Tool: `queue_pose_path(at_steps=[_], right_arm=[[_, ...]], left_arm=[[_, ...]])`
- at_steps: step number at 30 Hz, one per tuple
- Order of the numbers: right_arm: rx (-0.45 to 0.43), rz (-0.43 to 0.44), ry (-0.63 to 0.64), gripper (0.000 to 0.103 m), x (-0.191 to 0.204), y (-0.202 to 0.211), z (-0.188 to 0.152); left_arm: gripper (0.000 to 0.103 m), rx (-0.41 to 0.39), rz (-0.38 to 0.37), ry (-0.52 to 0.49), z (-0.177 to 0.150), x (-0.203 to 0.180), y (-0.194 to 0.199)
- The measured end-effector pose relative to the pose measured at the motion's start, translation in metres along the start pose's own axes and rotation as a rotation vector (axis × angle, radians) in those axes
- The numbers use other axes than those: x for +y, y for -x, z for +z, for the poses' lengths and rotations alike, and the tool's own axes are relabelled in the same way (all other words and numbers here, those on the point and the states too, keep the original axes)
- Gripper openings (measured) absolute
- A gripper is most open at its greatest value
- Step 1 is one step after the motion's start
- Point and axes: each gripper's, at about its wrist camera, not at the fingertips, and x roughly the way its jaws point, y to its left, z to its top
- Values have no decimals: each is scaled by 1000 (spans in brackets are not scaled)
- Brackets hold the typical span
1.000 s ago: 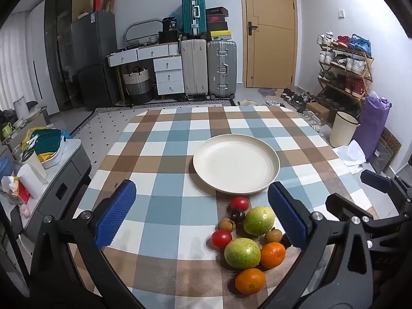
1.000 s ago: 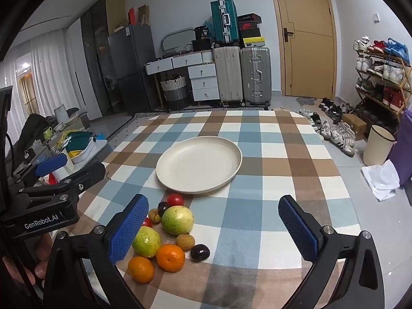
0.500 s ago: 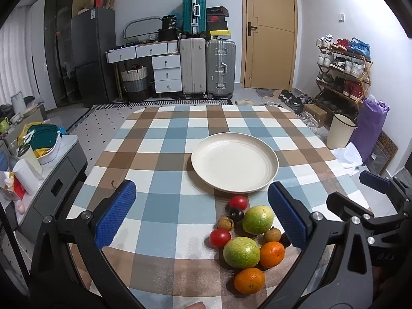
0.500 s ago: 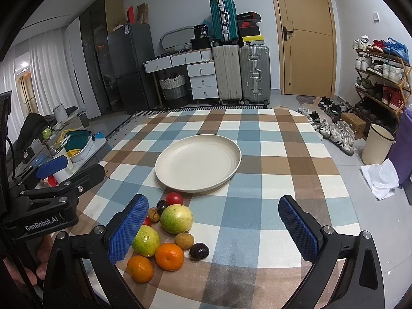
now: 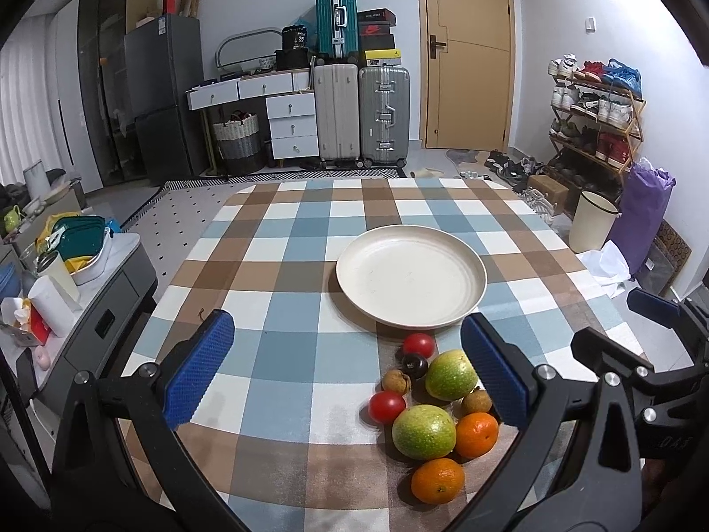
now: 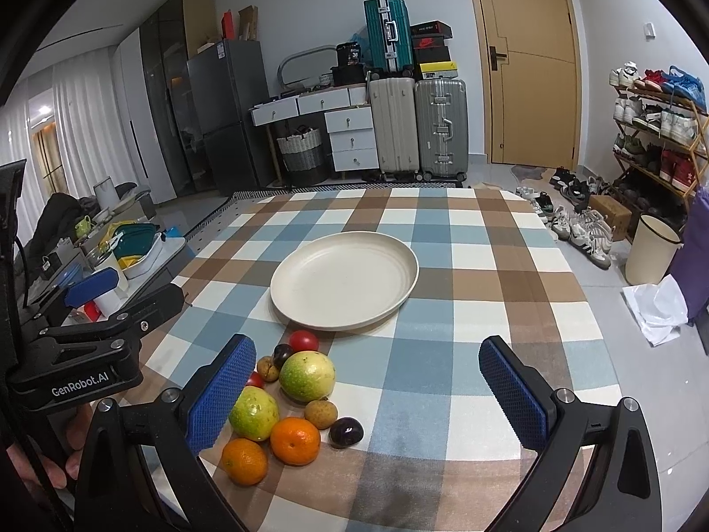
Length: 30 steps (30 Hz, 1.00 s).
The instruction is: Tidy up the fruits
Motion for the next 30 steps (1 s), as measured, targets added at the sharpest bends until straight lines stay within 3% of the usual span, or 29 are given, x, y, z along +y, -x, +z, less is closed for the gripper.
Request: queue_pose_path(at_steps=[30], right_arm=[[2,-5,2,103,-2,3,-1]], left_arm=[[102,17,-17,-6,-13,-4,1]])
